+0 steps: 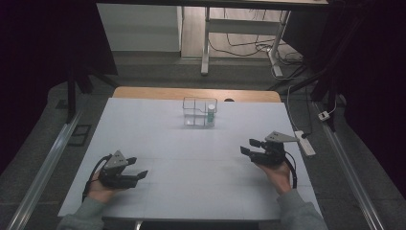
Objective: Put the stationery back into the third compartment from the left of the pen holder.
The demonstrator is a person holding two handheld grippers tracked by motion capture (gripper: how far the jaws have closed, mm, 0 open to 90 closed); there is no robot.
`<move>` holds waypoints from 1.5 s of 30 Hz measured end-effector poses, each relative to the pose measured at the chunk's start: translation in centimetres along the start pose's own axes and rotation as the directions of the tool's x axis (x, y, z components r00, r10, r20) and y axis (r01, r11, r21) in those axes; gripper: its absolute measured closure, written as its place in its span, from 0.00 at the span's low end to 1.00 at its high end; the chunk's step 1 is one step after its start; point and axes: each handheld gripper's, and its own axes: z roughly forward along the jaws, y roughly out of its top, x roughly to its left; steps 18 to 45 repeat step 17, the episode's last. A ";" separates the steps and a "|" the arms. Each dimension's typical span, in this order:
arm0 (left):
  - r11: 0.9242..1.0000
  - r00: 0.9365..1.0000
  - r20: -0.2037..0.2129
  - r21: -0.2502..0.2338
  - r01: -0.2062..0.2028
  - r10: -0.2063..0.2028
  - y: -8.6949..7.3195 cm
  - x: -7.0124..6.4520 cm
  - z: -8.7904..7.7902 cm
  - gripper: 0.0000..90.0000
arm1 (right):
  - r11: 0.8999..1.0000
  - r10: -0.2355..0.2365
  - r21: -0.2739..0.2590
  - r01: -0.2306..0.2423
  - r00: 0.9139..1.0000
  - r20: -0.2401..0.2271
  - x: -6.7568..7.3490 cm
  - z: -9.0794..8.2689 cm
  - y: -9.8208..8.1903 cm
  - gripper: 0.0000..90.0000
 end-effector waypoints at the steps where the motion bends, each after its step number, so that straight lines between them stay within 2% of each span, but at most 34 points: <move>1: 1.000 1.000 0.000 0.000 0.001 -0.001 0.0 0.0 0.0 0.33 | 1.000 -0.002 0.003 0.002 1.000 0.003 0.0 -0.4 -0.4 0.45; 6: 1.000 1.000 0.001 -0.006 0.007 -0.007 0.1 0.1 0.0 0.33 | 0.999 -0.016 0.030 0.015 1.000 0.018 0.0 -1.9 -1.7 0.44; 13: 1.000 1.000 0.001 -0.009 0.010 -0.010 0.1 0.0 0.0 0.33 | 0.999 -0.032 0.041 0.031 0.999 0.021 0.1 -2.5 -2.4 0.44; 45: 1.000 1.000 0.002 -0.009 0.006 -0.006 0.2 -0.1 0.0 0.33 | 0.998 -0.041 0.040 0.041 0.999 0.022 0.1 -2.5 -2.4 0.43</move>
